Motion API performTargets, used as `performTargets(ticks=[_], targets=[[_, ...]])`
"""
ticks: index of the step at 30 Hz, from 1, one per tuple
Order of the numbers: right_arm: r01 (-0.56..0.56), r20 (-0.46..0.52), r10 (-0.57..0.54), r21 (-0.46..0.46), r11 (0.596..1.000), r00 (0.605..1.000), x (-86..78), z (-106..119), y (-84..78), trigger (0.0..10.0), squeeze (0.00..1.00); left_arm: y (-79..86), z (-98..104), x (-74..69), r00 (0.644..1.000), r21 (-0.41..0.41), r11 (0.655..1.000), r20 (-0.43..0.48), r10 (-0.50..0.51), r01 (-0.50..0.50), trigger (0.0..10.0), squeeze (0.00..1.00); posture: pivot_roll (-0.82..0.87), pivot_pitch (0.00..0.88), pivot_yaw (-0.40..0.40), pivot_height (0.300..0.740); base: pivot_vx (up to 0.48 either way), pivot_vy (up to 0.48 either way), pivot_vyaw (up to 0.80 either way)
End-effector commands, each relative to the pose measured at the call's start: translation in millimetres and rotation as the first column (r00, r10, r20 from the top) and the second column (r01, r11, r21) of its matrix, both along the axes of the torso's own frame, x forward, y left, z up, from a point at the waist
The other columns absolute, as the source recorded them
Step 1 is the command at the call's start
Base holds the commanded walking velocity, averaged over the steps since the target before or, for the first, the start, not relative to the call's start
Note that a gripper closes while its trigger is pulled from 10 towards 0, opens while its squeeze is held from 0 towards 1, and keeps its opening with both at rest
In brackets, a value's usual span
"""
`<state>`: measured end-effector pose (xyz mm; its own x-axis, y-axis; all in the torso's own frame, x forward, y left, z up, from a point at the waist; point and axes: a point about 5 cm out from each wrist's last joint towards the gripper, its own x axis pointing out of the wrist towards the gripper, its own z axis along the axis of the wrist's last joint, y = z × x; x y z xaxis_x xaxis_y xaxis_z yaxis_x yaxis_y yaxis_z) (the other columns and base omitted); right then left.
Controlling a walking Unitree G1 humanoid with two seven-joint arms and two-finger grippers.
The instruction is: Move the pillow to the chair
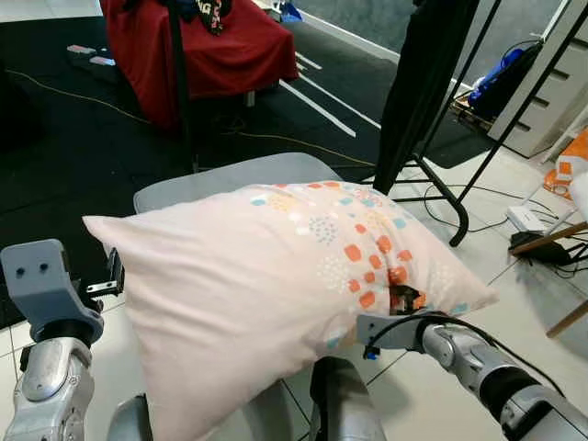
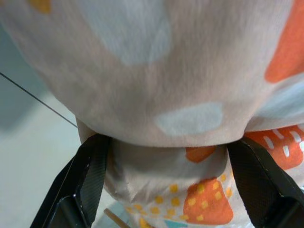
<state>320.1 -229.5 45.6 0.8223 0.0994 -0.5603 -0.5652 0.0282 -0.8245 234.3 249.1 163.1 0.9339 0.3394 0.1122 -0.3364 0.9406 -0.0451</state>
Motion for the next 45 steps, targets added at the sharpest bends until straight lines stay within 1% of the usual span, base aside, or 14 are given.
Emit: performTargets(ticks=[1,7,12,15,16,17,23,27,29,31,32,33,38,45], targets=[[0.052,-0.024,-0.052,-0.007,0.999,0.998,-5.0,-5,-10.8,10.0,0.00,-1.1,-2,-2.4,1.000,-0.006,1.000,-0.014,-0.004,0.004,10.0,0.00,-0.10,0.151,-0.134,0.395,0.000,0.000,0.00],[0.017,0.050,-0.016,-0.021,1.000,0.999,2.0,5,-12.3,10.0,0.00,1.5,4,-1.6,1.000,0.003,1.000,0.001,-0.003,0.003,10.0,0.00,-0.11,0.156,-0.134,0.395,0.000,0.000,0.00],[-0.073,0.122,0.075,-0.018,0.997,0.990,7.1,11,-0.6,10.0,0.00,0.2,6,0.6,1.000,0.006,1.000,0.008,-0.007,0.007,10.0,0.00,-0.11,0.157,-0.132,0.395,0.000,0.000,0.00],[-0.073,0.122,0.075,-0.018,0.997,0.990,7.1,11,-0.6,10.0,0.00,0.2,6,0.6,1.000,0.006,1.000,0.008,-0.007,0.007,10.0,0.00,-0.11,0.157,-0.132,0.395,0.000,0.000,0.00],[-0.112,0.144,0.114,-0.022,0.994,0.983,8.4,11,5.8,10.0,0.00,0.1,9,1.4,1.000,0.009,1.000,0.013,-0.010,0.010,10.0,0.00,-0.10,0.161,-0.130,0.395,0.000,0.000,0.00],[-0.139,0.155,0.138,-0.005,0.990,0.978,8.8,10,13.0,10.0,0.00,1.1,12,0.6,1.000,0.018,1.000,0.017,-0.012,0.012,10.0,0.00,-0.08,0.171,-0.121,0.395,0.000,0.000,0.00],[-0.180,0.160,0.168,0.062,0.982,0.973,3.8,2,28.9,10.0,0.00,10.5,20,-7.4,1.000,0.064,0.998,0.004,-0.012,0.011,10.0,0.00,-0.02,0.199,-0.090,0.395,0.000,0.000,0.00],[-0.183,0.166,0.169,0.077,0.980,0.972,3.0,1,31.0,10.0,0.00,12.9,22,-9.3,1.000,0.074,0.997,0.000,-0.011,0.011,10.0,0.00,-0.02,0.202,-0.087,0.395,0.000,0.000,0.00],[-0.131,0.189,0.100,0.161,0.978,0.977,6.2,2,35.7,10.0,0.00,18.6,23,-14.7,1.000,0.095,0.995,-0.017,-0.005,0.007,10.0,0.00,0.01,0.214,-0.065,0.395,0.000,0.000,0.00],[-0.119,0.194,0.083,0.181,0.976,0.978,7.5,3,37.4,10.0,0.00,19.8,23,-16.2,1.000,0.099,0.995,-0.022,-0.004,0.006,10.0,0.00,0.01,0.214,-0.065,0.395,0.000,0.000,0.00],[-0.114,0.198,0.075,0.192,0.975,0.977,9.1,4,39.9,7.5,0.00,20.3,23,-17.0,1.000,0.101,0.995,-0.028,-0.002,0.005,10.0,0.00,0.01,0.216,-0.061,0.395,0.000,0.000,0.00],[-0.121,0.202,0.082,0.192,0.974,0.976,10.6,6,42.4,0.0,0.00,19.7,22,-17.3,0.999,0.102,0.995,-0.032,-0.003,0.006,10.0,0.00,0.02,0.216,-0.057,0.395,0.000,0.000,0.00],[-0.146,0.214,0.108,0.174,0.974,0.971,14.5,10,46.6,0.0,0.00,18.0,22,-17.8,0.999,0.103,0.995,-0.040,-0.009,0.013,10.0,0.00,0.03,0.214,-0.055,0.395,0.000,0.000,0.00],[-0.153,0.216,0.122,0.133,0.979,0.969,17.4,13,42.6,0.0,0.00,18.1,24,-17.6,0.999,0.104,0.994,-0.041,-0.012,0.016,10.0,0.00,0.02,0.205,-0.059,0.395,0.000,0.000,0.00]])
